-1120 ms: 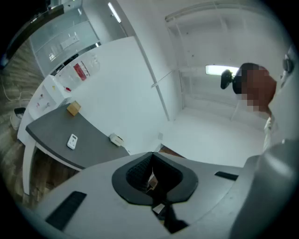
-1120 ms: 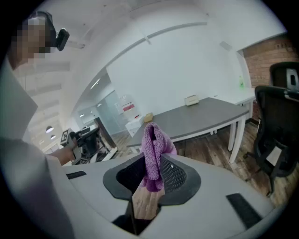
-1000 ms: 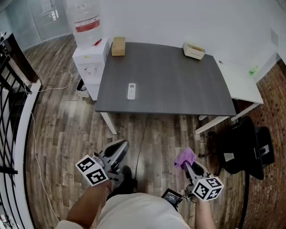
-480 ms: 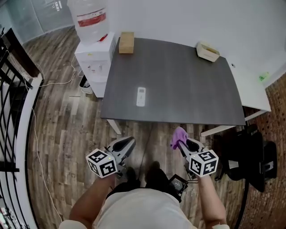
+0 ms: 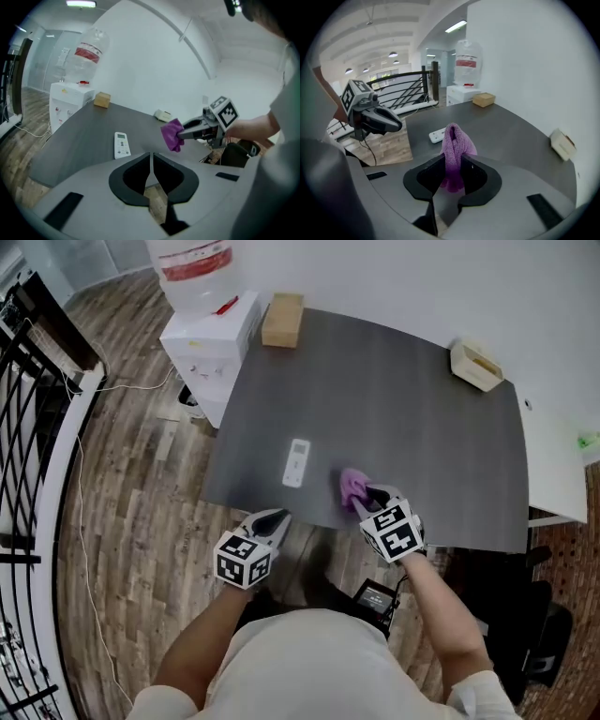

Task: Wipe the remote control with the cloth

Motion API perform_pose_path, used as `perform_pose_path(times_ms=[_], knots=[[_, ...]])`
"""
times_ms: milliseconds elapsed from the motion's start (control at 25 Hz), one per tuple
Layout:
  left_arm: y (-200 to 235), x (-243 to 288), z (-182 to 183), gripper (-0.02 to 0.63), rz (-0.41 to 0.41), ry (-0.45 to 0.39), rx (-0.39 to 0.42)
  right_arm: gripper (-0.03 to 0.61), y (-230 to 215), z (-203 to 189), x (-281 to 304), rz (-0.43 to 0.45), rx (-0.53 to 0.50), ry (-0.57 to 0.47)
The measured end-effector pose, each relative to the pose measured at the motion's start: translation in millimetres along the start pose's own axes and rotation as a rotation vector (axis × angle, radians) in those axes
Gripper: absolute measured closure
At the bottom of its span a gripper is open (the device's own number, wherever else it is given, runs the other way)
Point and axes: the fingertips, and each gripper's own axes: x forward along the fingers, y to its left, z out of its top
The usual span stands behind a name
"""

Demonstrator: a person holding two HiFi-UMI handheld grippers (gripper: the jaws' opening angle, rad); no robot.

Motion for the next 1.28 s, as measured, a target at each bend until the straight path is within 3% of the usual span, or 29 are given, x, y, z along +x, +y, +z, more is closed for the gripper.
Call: perform_pose_path(times_ms=[360,520,720,840,1080,1280], knots=[[51.3,55.5,-18.5,0.591,0.165,0.193,0.008,0.488,-16.1,64.3,101.9,0.08,-0.396,0.09],[62.2,66.9,-30.5,0.502,0.165,0.281,0.049,0.488,-15.3,86.5,130.7,0.043,-0.508,0.115],[68.7,80.1,-38.3,0.494,0.136,0.355,0.123,0.488,-12.2,104.0,158.9,-0.033,-0.692,0.179],[69.5,87.1,-45.1,0.494,0.126,0.4,0.126,0.488,-0.2,93.7,174.0,-0.02,-0.801,0.245],[71.3,91.4,-48.0,0.495,0.139,0.392,0.108,0.488,43.8,72.8,161.4,0.109,-0.847,0.243],[70.0,92.0,-49.7,0.495,0.158,0.389,0.107,0.488,63.6,60.1,147.9,0.187,-0.776,0.242]])
